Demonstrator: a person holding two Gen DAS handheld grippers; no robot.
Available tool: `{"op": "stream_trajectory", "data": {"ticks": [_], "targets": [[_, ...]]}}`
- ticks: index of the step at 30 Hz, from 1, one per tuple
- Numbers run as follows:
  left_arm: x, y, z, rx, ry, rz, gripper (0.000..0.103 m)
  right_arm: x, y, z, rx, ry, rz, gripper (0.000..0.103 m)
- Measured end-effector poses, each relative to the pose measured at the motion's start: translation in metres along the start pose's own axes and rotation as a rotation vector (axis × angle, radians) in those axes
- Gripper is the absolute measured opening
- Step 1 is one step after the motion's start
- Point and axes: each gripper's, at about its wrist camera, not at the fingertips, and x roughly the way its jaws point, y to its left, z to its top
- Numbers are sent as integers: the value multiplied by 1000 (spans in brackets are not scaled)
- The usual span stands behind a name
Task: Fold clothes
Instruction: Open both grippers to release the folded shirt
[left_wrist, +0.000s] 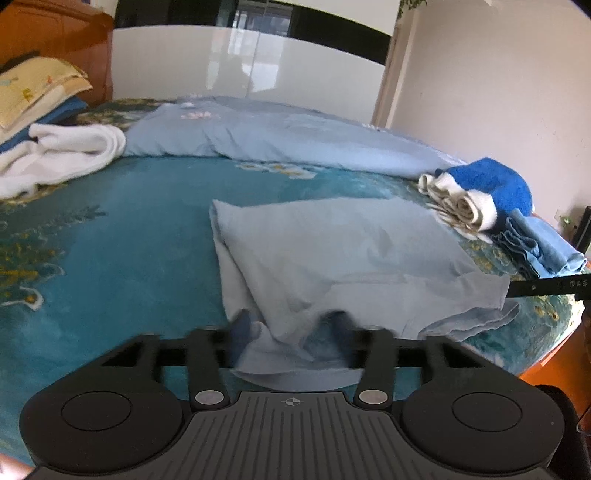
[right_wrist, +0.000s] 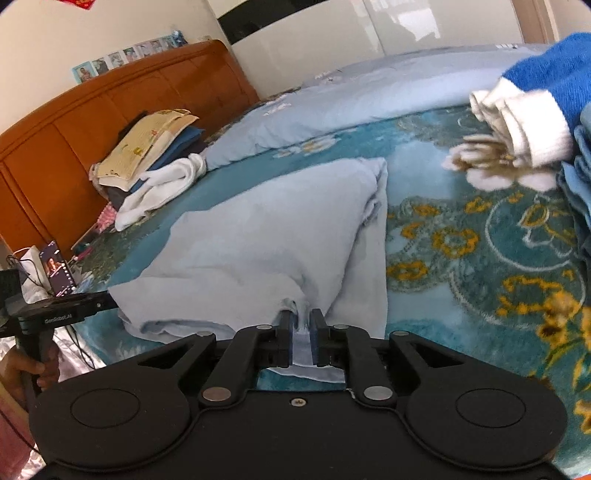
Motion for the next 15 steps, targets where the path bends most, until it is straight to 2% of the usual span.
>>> {"op": "stream_trajectory", "data": {"ticks": [1, 4, 5, 6, 10, 12, 14, 15], "targets": [[-3, 0, 1, 4, -6, 6, 57, -3, 1, 3, -5, -8, 4, 25], [-13, 3, 4, 10, -27, 18, 77, -12, 5, 8, -25, -36, 8, 33], [-16, 4, 4, 7, -35, 20, 81, -15, 6, 11, -26, -48, 9, 35], [-18, 6, 5, 2, -42, 25, 82, -19, 7, 13, -25, -63, 10, 39], [-19, 16, 4, -29, -37, 40, 79, -27, 7, 21, -21, -108, 12, 47], [-15, 19, 1, -45, -18, 29, 72, -27, 6, 23, -21, -117, 7, 49], [-11, 21, -2, -61, 1, 18, 57, -24, 5, 25, -15, -115, 6, 50], [-9, 23, -4, -68, 10, 12, 55, -22, 5, 25, -12, -114, 8, 50]]}}
